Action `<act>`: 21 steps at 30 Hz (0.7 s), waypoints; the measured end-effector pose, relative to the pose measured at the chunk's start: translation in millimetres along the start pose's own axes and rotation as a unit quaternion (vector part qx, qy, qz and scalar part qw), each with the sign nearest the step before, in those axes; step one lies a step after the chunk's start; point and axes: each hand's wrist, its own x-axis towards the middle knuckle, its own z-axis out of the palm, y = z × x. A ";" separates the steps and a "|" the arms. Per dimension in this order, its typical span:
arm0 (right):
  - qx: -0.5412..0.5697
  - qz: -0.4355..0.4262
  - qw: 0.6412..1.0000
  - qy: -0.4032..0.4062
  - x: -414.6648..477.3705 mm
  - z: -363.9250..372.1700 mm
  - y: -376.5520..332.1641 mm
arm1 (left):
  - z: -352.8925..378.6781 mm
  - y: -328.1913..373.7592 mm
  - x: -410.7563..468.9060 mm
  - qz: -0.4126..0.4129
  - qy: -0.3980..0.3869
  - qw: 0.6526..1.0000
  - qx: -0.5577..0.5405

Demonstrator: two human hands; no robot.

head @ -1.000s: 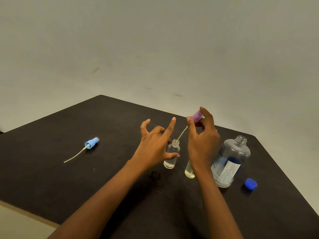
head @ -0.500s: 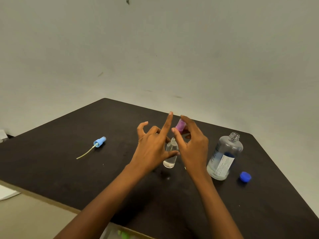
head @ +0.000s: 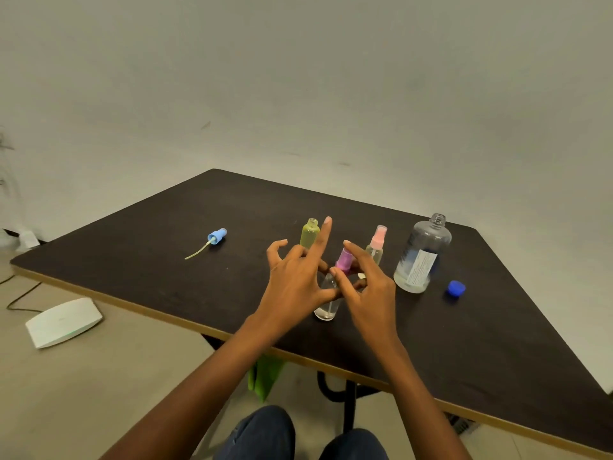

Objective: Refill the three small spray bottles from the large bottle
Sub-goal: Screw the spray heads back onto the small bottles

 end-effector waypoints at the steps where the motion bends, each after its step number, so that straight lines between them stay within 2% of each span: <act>1: 0.001 -0.001 1.000 0.000 -2.6 -1.0 -0.8 | -0.8 1.5 -3.4 -0.011 0.002 1.000 -0.009; 5: 0.023 -0.007 1.000 -0.017 -6.7 -7.4 -5.6 | 6.1 -1.0 -11.6 -0.058 -0.025 0.993 -0.101; 8: 0.029 -0.006 0.999 -0.026 -4.2 -8.9 -8.7 | 14.4 -4.5 -16.4 -0.094 -0.052 0.966 -0.236; 11: 0.040 0.002 0.999 -0.031 -0.7 -10.5 -11.2 | 20.9 -4.3 -22.5 -0.099 -0.052 0.951 -0.289; 17: 0.050 0.033 0.997 -0.049 7.2 -14.4 -12.0 | 25.7 -5.8 -26.5 -0.104 -0.030 0.941 -0.321; 21: 0.102 0.099 0.989 -0.039 5.3 -5.5 -13.6 | 28.0 -9.1 -25.6 -0.116 -0.016 0.937 -0.329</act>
